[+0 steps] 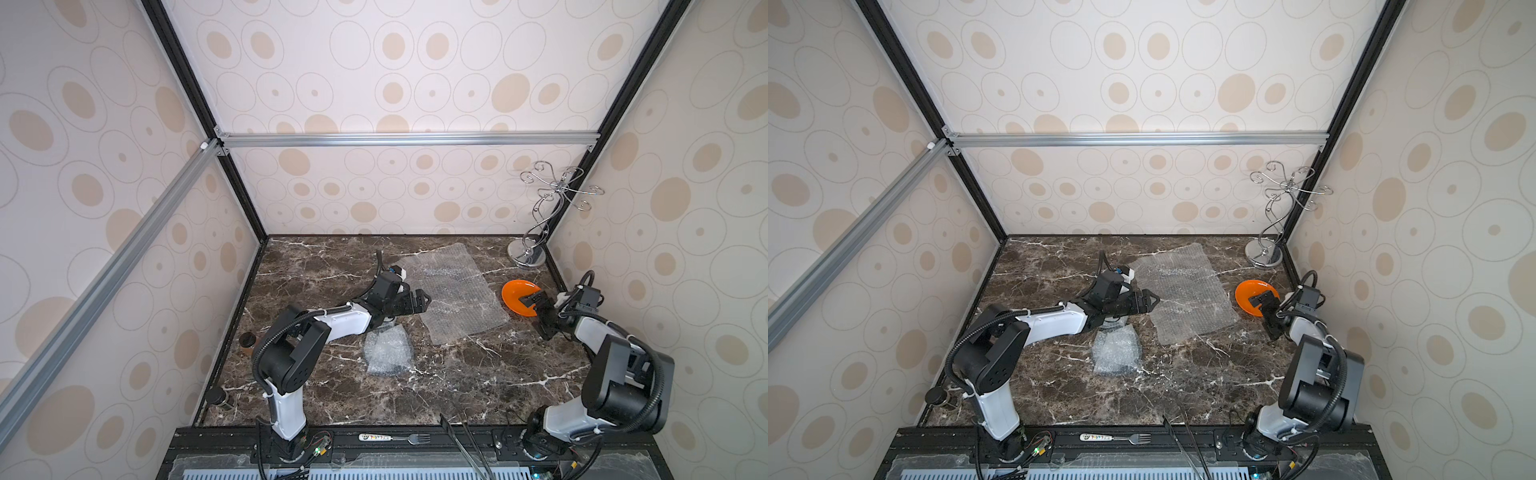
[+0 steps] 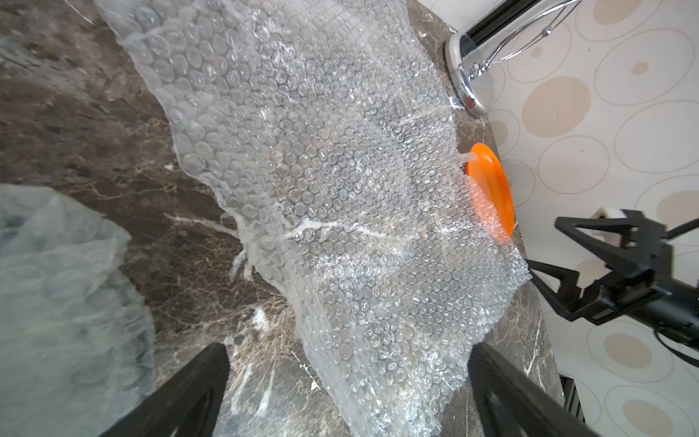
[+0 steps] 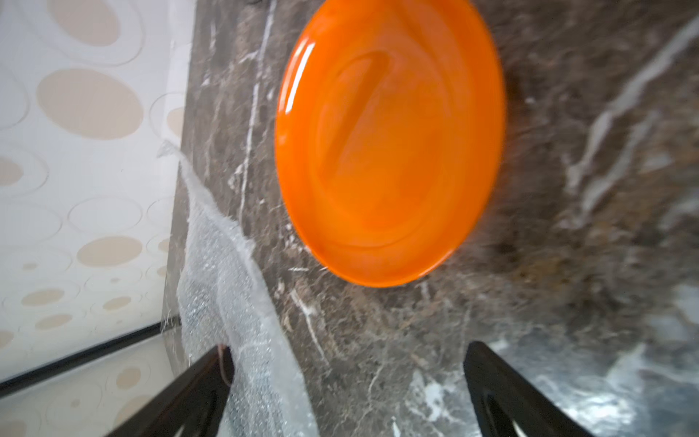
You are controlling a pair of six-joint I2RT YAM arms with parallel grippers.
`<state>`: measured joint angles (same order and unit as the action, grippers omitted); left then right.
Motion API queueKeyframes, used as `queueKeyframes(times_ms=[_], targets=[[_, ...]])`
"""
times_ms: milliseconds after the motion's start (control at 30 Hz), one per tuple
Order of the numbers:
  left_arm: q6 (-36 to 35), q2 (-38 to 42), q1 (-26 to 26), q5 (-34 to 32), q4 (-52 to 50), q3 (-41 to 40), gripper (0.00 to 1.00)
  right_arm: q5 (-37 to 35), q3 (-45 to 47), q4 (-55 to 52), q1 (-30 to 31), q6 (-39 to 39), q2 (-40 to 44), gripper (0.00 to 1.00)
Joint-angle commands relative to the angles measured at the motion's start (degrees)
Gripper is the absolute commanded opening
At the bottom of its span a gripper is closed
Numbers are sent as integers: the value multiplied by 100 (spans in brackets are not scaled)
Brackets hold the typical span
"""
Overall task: Unpack dinner plates from bubble wrap
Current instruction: Place the plate at the center of the board, then pick up the bubble wrap from the center of the board.
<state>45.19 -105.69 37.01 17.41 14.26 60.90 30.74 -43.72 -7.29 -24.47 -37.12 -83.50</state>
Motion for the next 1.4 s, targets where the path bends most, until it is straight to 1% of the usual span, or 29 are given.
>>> queueKeyframes(times_ms=[0, 67, 200, 367, 467, 533, 700, 900, 1033, 1200, 1300, 1367], targets=[[-34, -117, 45, -131, -171, 342, 100, 205, 116, -51, 83, 301, 468, 98], [-80, -153, 73, -256, -347, 430, 100, 364, 139, -29, 83, 335, 664, 98], [46, -182, 81, -432, -441, 440, 100, 774, 254, 397, 83, 310, 871, 99], [118, -263, 90, -555, -629, 540, 100, 1750, 141, 819, 83, 185, 368, 98], [-10, -392, 129, -576, -842, 732, 100, 2149, 154, 957, 99, 180, 183, 99], [-75, -498, 148, -598, -1018, 871, 100, 2116, 100, 674, 130, 391, 220, 98], [-89, -651, 174, -605, -1038, 980, 100, 1514, -156, -596, 324, 1171, 483, 100], [-80, -864, 179, -572, -1064, 1188, 100, 925, -233, -1336, 399, 1591, 784, 99], [-115, -987, 185, -580, -1109, 1307, 100, 719, -178, -1467, 398, 1706, 996, 98], [-143, -1125, 189, -601, -1152, 1428, 94, 677, 33, -1315, 390, 1717, 1246, 98], [-151, -1195, 189, -621, -1151, 1474, 87, 661, 323, -865, 375, 1629, 1530, 99], [-175, -1234, 187, -607, -1154, 1507, 79, 683, 483, -661, 364, 1638, 1735, 99]])
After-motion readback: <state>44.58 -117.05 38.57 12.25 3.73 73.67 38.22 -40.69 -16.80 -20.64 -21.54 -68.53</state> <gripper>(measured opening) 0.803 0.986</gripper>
